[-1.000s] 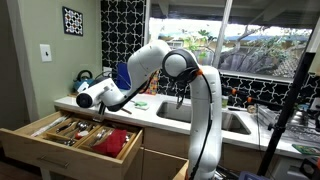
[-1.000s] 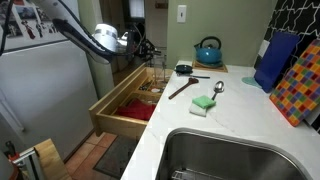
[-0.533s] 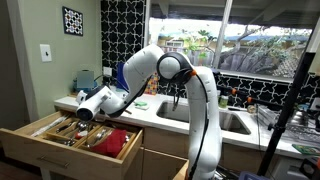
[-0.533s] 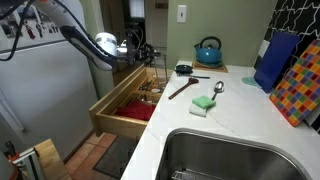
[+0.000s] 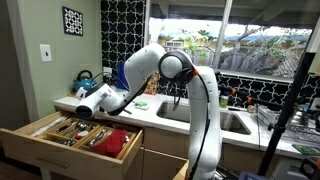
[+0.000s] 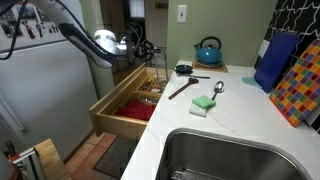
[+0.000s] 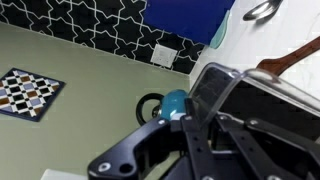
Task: Pour the contents of the clear case into the drawer
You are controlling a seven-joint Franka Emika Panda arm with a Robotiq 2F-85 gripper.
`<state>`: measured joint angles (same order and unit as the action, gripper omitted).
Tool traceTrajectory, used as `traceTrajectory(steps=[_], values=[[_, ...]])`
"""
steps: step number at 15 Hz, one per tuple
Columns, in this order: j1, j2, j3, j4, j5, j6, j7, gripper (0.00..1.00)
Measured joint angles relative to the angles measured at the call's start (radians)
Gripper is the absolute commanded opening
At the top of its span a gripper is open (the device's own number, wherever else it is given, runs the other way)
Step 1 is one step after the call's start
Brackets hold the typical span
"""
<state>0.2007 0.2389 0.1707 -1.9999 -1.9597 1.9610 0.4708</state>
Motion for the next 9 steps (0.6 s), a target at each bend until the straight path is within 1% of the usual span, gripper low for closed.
traceTrajectory(steps=[2,3,6,9], values=[[-0.005,-0.038,0.000,0.007,0.033,0.001,0.001,0.07],[-0.010,-0.061,0.001,0.012,0.076,0.002,0.001,0.07],[-0.043,-0.127,-0.007,0.029,0.251,0.051,-0.020,0.07],[-0.094,-0.170,-0.043,0.038,0.411,0.149,-0.044,0.07]])
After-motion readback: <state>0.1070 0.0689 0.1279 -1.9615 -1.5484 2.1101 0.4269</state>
